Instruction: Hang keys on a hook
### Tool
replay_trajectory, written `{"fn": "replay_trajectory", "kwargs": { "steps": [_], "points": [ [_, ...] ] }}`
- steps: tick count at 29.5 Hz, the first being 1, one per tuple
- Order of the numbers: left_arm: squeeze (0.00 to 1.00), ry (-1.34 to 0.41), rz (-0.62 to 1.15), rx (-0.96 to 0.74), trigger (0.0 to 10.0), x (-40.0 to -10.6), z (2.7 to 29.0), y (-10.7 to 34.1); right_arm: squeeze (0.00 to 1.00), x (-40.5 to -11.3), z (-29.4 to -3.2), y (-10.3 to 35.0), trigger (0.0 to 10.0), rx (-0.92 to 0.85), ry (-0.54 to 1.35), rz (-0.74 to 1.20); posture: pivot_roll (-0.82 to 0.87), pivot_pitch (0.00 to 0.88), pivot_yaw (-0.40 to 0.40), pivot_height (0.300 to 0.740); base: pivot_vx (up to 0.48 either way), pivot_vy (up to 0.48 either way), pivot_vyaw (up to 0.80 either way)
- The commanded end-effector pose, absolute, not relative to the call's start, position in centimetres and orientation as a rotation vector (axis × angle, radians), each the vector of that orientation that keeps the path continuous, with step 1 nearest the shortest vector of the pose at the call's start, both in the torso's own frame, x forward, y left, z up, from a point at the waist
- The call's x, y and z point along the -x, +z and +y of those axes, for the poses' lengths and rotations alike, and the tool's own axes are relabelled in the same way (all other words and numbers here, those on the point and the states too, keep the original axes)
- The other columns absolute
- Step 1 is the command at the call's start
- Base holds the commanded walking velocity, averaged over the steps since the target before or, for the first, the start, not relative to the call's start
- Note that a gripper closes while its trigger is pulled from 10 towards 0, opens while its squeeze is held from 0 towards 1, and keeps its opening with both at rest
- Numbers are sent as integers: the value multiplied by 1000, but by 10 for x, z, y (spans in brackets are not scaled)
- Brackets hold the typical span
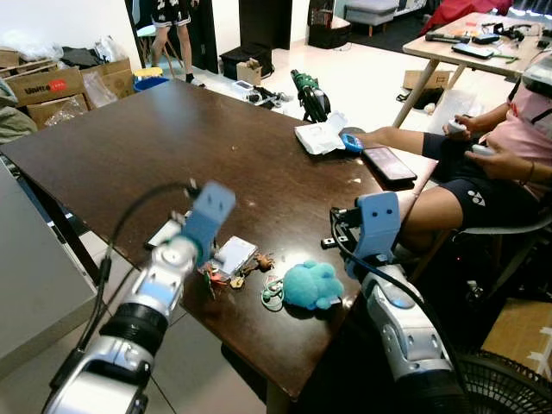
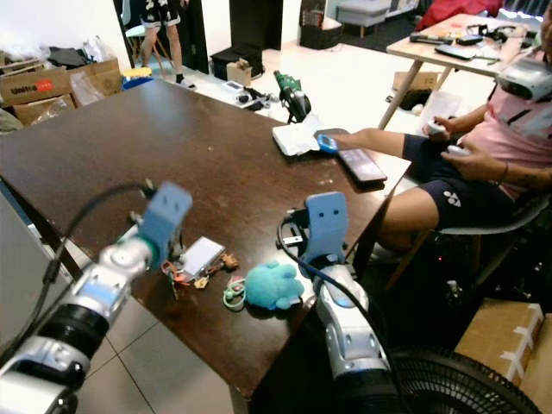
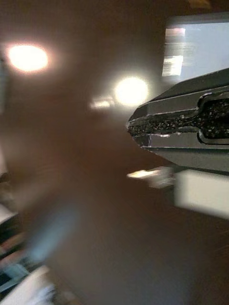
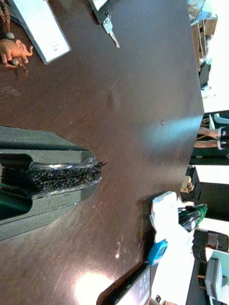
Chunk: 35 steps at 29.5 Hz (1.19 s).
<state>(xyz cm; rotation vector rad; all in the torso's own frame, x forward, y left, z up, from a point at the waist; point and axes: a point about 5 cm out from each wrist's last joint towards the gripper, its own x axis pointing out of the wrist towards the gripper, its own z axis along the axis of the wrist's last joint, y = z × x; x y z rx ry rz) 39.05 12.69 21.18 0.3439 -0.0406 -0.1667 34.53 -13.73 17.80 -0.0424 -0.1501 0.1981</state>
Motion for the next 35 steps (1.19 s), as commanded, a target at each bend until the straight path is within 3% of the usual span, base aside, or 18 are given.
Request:
{"fn": "replay_trajectory", "kwargs": {
  "steps": [1,3,14,21,29,35],
  "points": [
    [0,-165,-74,-316,10000,-390,129,218,0,-344,-135,180,10000,22,208,-163,65,47,113,740,0,0,0],
    [0,-188,-172,-279,10000,-386,126,240,0,-344,-136,181,10000,21,210,-170,57,42,106,740,0,0,0],
    [0,-219,-266,-226,10000,-368,113,260,0,-353,-136,190,10000,41,234,-176,56,38,93,740,0,0,0],
    [0,-233,-262,-246,10000,-364,111,256,0,-379,-100,180,10000,65,418,9,69,50,77,740,0,0,0],
    [0,-234,-254,-250,10000,-362,115,257,0,-380,-80,162,10000,81,558,153,78,67,65,740,0,0,0],
    [0,-229,-231,-228,10000,-356,116,253,0,-373,-59,140,10000,204,747,267,88,89,57,740,0,0,0]
  ]
}}
